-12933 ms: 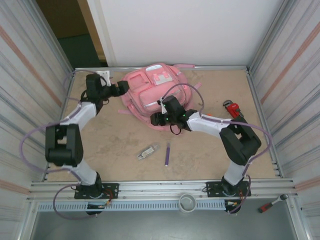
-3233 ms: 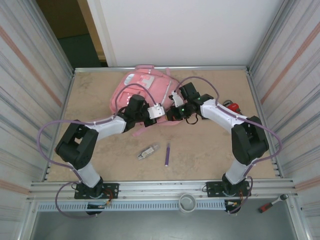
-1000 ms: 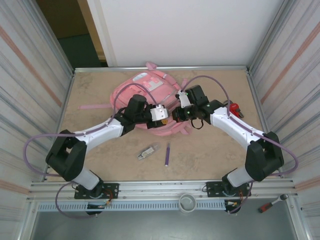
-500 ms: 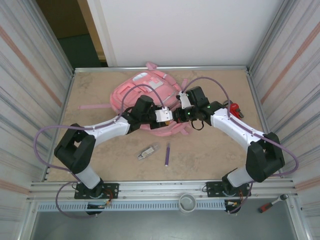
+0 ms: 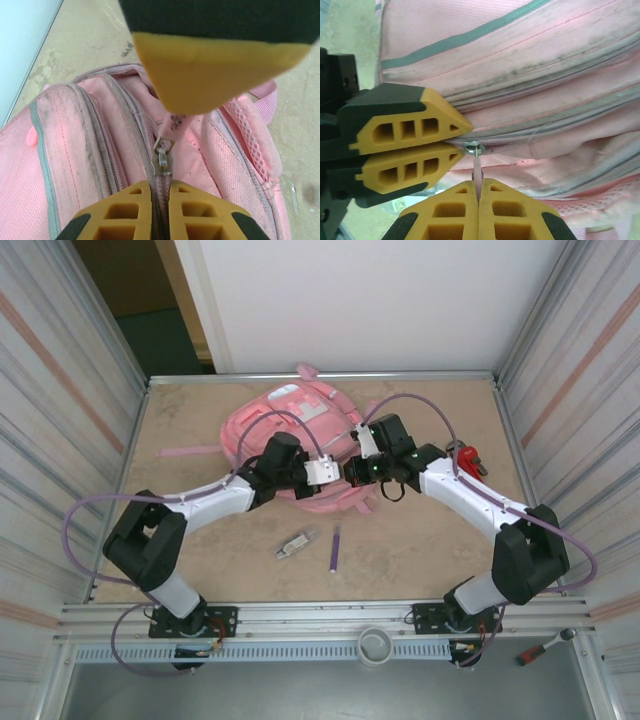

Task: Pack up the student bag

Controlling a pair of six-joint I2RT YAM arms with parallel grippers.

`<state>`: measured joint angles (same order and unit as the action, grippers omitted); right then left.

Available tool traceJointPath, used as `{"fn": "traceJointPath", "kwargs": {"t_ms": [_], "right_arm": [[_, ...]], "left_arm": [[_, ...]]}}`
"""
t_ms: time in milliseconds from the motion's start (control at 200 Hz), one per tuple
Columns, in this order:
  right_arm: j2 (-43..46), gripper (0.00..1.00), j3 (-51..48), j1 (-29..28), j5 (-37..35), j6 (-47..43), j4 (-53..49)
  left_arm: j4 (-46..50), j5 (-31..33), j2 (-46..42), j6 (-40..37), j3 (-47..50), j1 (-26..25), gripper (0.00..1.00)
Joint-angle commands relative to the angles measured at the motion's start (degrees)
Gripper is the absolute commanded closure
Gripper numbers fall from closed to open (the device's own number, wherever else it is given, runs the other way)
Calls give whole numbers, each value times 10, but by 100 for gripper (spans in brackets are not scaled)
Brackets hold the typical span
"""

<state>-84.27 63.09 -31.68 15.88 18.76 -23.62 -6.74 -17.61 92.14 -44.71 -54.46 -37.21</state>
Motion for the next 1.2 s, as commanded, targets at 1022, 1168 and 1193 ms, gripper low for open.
{"fn": "traceJointPath", "kwargs": {"t_ms": [1022,1168,1193], "right_arm": [[-89,100,50,31,-342,-102,18],[-119,100,60,47,-326,-105,62],[-126,100,63,50,-322,-104,69]], "left_arm": [[-94,-217,-167,43,152,177,100],[-109,-254,-173,55,161,194,100],[-108,-258,-173,54,161,196,100]]}}
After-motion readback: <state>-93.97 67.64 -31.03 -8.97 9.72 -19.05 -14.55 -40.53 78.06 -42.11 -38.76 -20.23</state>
